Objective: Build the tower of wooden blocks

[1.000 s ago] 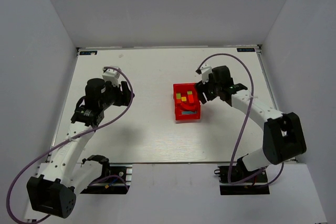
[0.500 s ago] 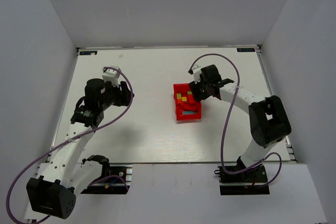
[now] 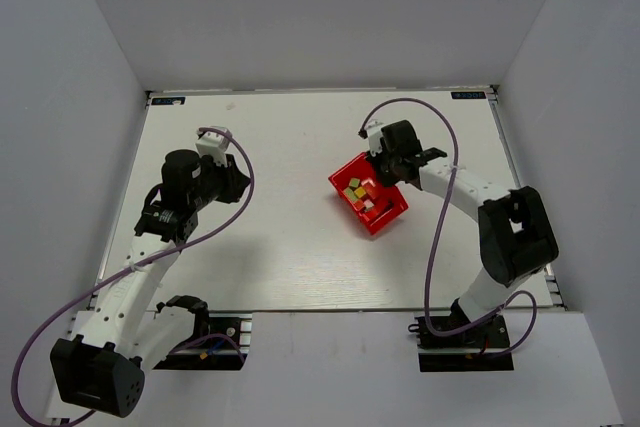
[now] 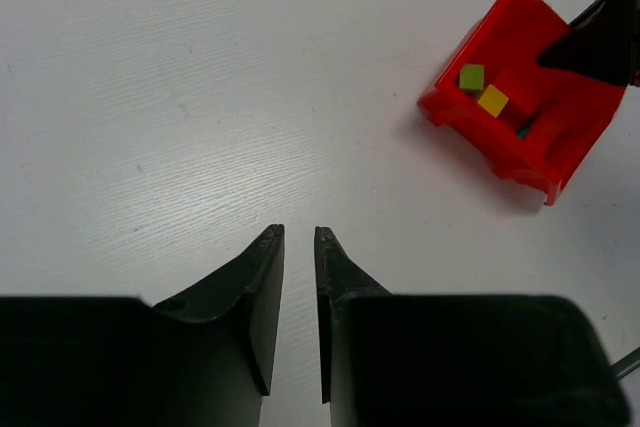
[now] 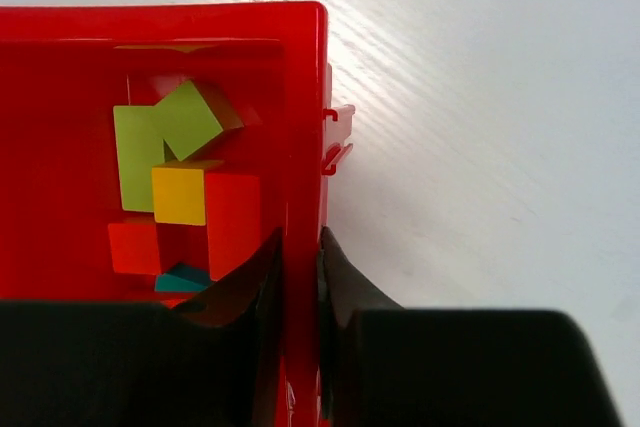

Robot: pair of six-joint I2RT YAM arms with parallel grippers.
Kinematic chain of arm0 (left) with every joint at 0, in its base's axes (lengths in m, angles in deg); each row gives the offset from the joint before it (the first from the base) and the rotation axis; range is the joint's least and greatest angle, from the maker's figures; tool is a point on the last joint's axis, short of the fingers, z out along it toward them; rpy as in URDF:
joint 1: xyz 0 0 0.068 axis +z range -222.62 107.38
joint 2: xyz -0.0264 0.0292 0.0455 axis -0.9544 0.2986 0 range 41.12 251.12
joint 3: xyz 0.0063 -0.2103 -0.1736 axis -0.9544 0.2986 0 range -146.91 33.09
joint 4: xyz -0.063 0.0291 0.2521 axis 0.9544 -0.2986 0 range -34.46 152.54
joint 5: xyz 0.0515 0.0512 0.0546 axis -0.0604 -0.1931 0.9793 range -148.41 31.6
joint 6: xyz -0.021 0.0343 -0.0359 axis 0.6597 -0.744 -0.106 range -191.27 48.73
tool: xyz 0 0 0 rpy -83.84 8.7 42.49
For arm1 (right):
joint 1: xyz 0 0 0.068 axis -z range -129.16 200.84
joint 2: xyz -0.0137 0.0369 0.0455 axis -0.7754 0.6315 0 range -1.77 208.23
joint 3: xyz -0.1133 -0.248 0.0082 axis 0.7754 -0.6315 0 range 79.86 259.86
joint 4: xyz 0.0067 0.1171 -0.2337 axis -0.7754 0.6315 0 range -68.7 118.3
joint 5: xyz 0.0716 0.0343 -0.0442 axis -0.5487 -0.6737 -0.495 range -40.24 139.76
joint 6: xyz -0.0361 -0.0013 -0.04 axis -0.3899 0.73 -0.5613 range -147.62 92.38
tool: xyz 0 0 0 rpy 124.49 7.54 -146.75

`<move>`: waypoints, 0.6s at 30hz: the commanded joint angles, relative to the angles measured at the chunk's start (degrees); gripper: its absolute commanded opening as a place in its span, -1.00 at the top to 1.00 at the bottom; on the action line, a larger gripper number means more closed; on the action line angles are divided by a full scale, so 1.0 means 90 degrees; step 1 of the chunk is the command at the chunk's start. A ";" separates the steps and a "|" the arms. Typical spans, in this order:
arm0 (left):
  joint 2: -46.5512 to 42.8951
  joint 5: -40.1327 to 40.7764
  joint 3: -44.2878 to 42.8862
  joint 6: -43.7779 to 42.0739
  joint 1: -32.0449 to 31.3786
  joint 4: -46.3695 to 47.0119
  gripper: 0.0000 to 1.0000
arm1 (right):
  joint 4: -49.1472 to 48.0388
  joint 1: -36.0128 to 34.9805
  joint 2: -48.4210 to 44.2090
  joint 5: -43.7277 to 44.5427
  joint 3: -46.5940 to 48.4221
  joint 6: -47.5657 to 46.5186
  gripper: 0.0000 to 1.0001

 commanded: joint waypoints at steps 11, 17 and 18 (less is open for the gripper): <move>0.0001 -0.0361 -0.0114 -0.0043 0.0025 0.0052 0.44 | -0.3068 -0.1003 -0.0878 0.5006 -0.0597 -0.3110 1.00; 0.0001 -0.0361 -0.0114 -0.0043 0.0025 0.0052 0.39 | -0.7865 -0.1549 -0.0039 0.6174 -0.1797 -0.6449 1.00; 0.0001 -0.0361 -0.0114 -0.0043 0.0025 0.0052 0.39 | -0.8369 -0.1627 0.0195 0.6242 -0.1857 -0.7149 1.00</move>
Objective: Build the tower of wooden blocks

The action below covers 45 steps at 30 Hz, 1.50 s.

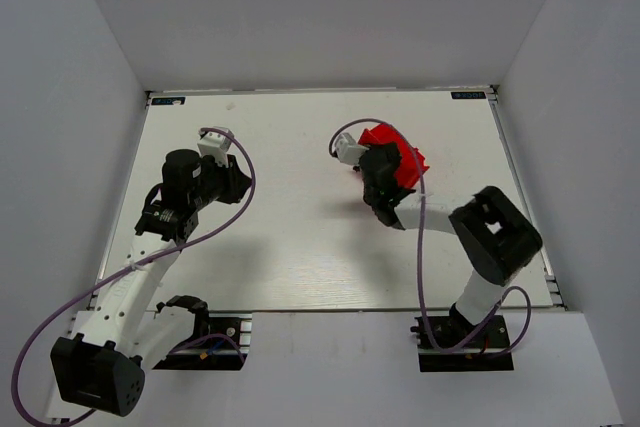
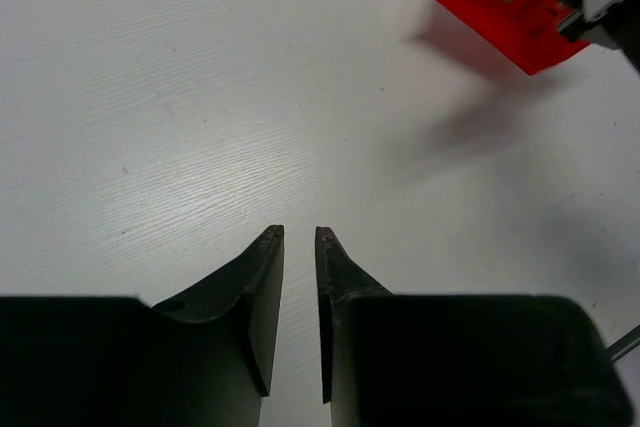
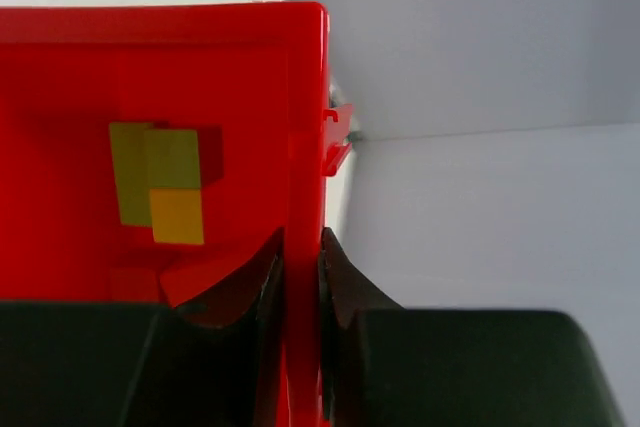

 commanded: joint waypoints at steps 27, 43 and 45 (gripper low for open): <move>-0.0036 -0.0179 -0.0114 -0.0018 0.0025 0.0055 0.36 | -0.8555 -0.0723 0.2201 0.0616 -0.0036 -0.6652 1.00; 0.0208 -0.0297 -0.0114 -0.0077 0.0025 0.0055 0.02 | -0.0751 0.1025 -0.0062 0.0940 0.0869 0.0227 1.00; 0.0267 -0.0364 -0.0114 -0.0077 0.0025 0.0055 -0.08 | 0.1975 0.1600 -0.0240 0.0151 0.1768 0.2713 1.00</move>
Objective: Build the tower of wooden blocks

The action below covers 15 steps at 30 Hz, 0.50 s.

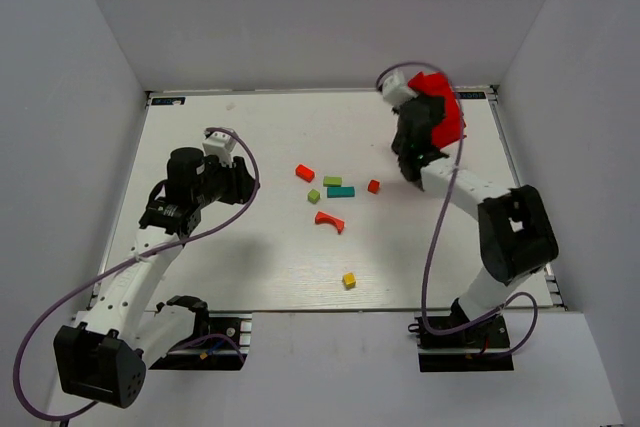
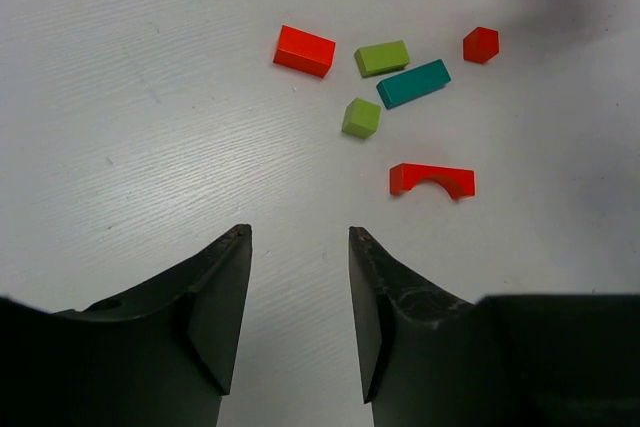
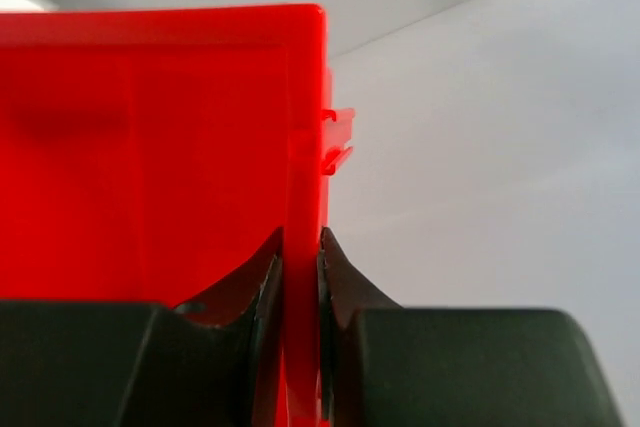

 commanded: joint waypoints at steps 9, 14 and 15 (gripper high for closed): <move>0.0046 -0.0341 -0.0172 -0.0026 -0.0033 0.0055 -0.17 | 0.6208 0.1598 -0.0020 -0.2828 0.2004 0.6300 1.00; -0.0012 -0.0400 -0.0172 -0.0026 -0.0033 0.0055 -0.17 | 0.7019 0.2507 0.0312 -0.4632 0.2317 0.7114 1.00; -0.0012 -0.0400 -0.0172 -0.0026 -0.0033 0.0055 -0.17 | 0.7087 0.2576 0.0342 -0.4723 0.2336 0.7144 1.00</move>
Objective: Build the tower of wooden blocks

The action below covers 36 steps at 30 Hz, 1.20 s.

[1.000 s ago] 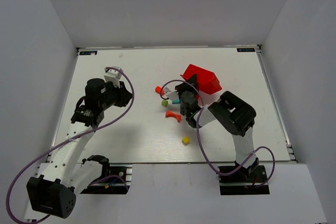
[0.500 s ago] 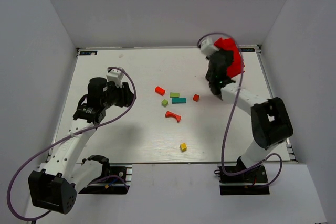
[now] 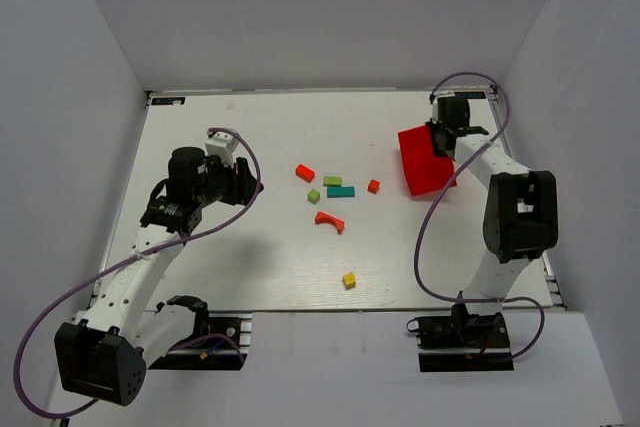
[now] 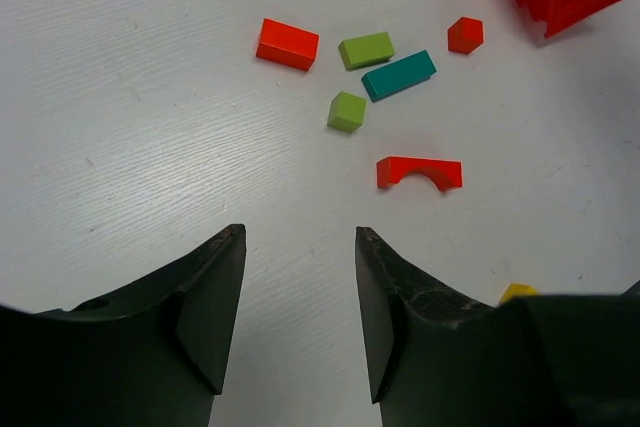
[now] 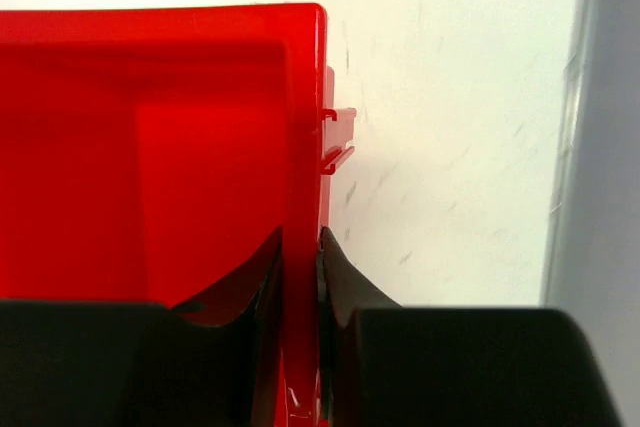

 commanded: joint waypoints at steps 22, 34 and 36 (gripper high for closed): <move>0.0554 -0.1068 -0.0318 -0.0143 -0.0287 0.0172 -0.28 | 0.1070 0.1328 -0.0240 -0.1923 0.0775 0.0617 -0.60; 0.2308 -0.0063 -0.1528 -0.0328 -0.1720 -0.0628 0.41 | 0.0199 0.1202 -0.3300 -0.6168 -0.1041 -0.1662 1.00; 0.2720 0.0347 -0.1869 -0.0455 -0.1995 -0.0959 0.62 | 0.0502 0.1075 -0.3564 -0.7355 -0.1363 -0.2270 1.00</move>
